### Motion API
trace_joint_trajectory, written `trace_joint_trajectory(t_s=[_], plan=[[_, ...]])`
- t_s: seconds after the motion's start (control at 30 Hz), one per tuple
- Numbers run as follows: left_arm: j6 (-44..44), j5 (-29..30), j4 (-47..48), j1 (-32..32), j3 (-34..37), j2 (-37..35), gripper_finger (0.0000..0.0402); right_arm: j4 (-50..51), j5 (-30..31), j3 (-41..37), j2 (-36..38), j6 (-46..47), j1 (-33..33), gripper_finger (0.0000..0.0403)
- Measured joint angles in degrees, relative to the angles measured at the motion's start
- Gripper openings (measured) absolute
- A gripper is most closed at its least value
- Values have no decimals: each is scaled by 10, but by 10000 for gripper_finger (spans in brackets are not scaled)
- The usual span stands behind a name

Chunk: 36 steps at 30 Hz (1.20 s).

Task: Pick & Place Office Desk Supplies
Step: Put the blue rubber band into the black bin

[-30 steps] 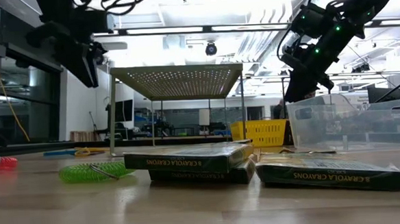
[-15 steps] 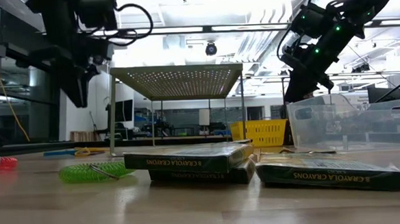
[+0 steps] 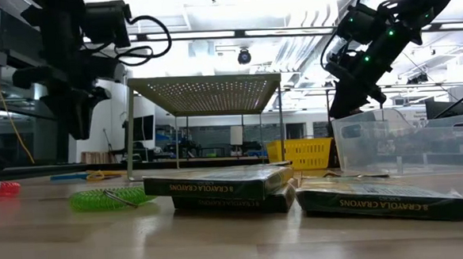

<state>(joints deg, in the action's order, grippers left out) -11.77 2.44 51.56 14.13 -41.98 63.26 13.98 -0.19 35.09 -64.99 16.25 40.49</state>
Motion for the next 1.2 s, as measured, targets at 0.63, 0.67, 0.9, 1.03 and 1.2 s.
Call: trace_joint_trajectory(t_s=[0.63,0.67,0.9,1.03,1.2], plan=[[-65,-22,-97,70,56,0,79,0,0,0,0,0,0,59],[-68,-23,-101,74,59,0,79,0,0,0,0,0,0,59],[-79,-24,-110,92,68,4,79,0,0,0,0,0,0,59],[-59,-57,-108,96,70,14,79,0,0,0,0,0,0,59],[-28,-70,-104,84,71,46,79,-1,0,0,0,0,0,59]])
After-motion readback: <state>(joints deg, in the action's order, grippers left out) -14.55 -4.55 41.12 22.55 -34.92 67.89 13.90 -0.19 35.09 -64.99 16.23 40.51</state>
